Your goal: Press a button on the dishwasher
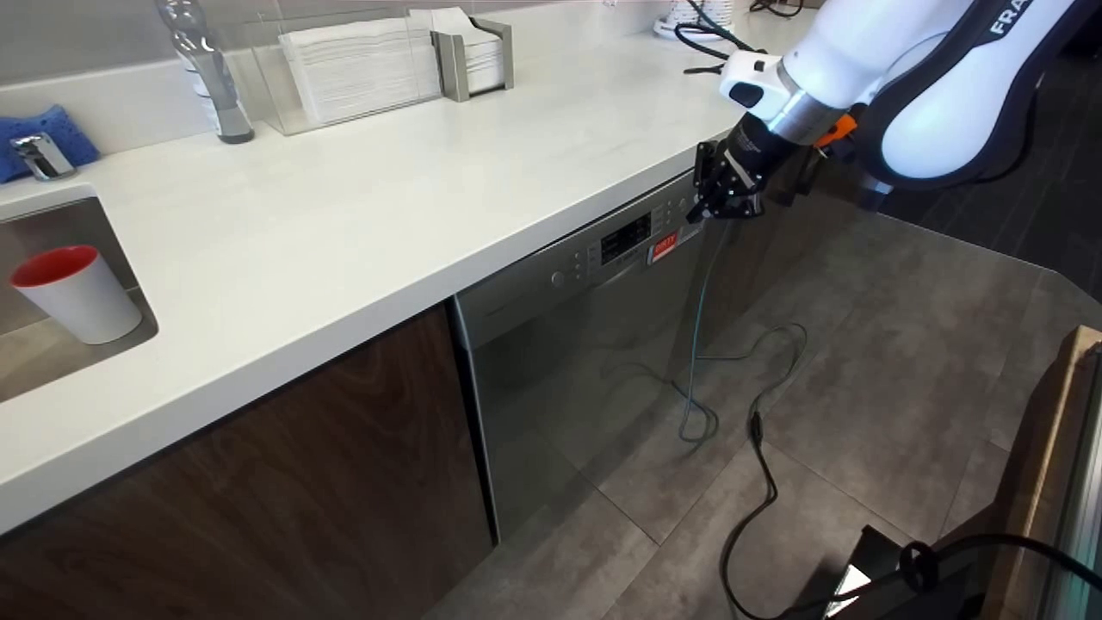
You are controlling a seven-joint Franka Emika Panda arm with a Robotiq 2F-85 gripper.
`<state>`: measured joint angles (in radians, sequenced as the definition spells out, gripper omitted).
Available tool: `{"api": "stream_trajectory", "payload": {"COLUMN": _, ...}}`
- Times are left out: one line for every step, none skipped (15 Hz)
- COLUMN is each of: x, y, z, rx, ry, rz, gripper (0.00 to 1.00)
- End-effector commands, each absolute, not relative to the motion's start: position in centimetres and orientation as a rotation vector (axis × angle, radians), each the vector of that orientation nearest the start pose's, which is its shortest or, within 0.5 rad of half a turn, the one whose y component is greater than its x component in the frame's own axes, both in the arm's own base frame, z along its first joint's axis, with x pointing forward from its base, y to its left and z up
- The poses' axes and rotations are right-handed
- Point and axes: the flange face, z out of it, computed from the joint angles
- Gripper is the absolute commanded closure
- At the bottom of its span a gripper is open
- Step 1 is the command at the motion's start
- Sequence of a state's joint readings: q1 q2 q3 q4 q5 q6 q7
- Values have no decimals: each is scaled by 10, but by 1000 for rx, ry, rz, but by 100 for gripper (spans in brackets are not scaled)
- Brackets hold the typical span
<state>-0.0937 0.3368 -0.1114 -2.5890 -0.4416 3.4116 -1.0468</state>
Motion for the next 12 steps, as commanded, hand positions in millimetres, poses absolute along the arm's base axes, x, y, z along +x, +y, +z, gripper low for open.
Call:
{"api": "stream_trajectory", "payload": {"x": 470, "y": -53, "z": 185, "rx": -2666, "ry": -2098, "rz": -693, "gripper": 100}}
{"api": "stream_trajectory", "payload": {"x": 470, "y": -52, "z": 184, "rx": -2665, "ry": -2098, "rz": -706, "gripper": 100}}
{"api": "stream_trajectory", "payload": {"x": 472, "y": -52, "z": 182, "rx": -2661, "ry": -2096, "rz": -719, "gripper": 100}}
{"api": "stream_trajectory", "payload": {"x": 473, "y": -52, "z": 181, "rx": -2661, "ry": -2099, "rz": -724, "gripper": 100}}
{"api": "stream_trajectory", "payload": {"x": 474, "y": -52, "z": 179, "rx": -2661, "ry": -2099, "rz": -729, "gripper": 100}}
{"api": "stream_trajectory", "payload": {"x": 476, "y": -53, "z": 178, "rx": -2662, "ry": -2102, "rz": -733, "gripper": 100}}
{"api": "stream_trajectory", "payload": {"x": 477, "y": -53, "z": 177, "rx": -2661, "ry": -2108, "rz": -739, "gripper": 100}}
{"api": "stream_trajectory", "payload": {"x": 478, "y": -54, "z": 177, "rx": -2662, "ry": -2113, "rz": -745, "gripper": 100}}
{"api": "stream_trajectory", "payload": {"x": 480, "y": -55, "z": 176, "rx": -2667, "ry": -2120, "rz": -757, "gripper": 100}}
{"api": "stream_trajectory", "payload": {"x": 481, "y": -55, "z": 176, "rx": -2664, "ry": -2118, "rz": -768, "gripper": 100}}
{"api": "stream_trajectory", "payload": {"x": 483, "y": -55, "z": 174, "rx": -2664, "ry": -2123, "rz": -771, "gripper": 100}}
{"api": "stream_trajectory", "payload": {"x": 484, "y": -54, "z": 173, "rx": -2662, "ry": -2125, "rz": -778, "gripper": 100}}
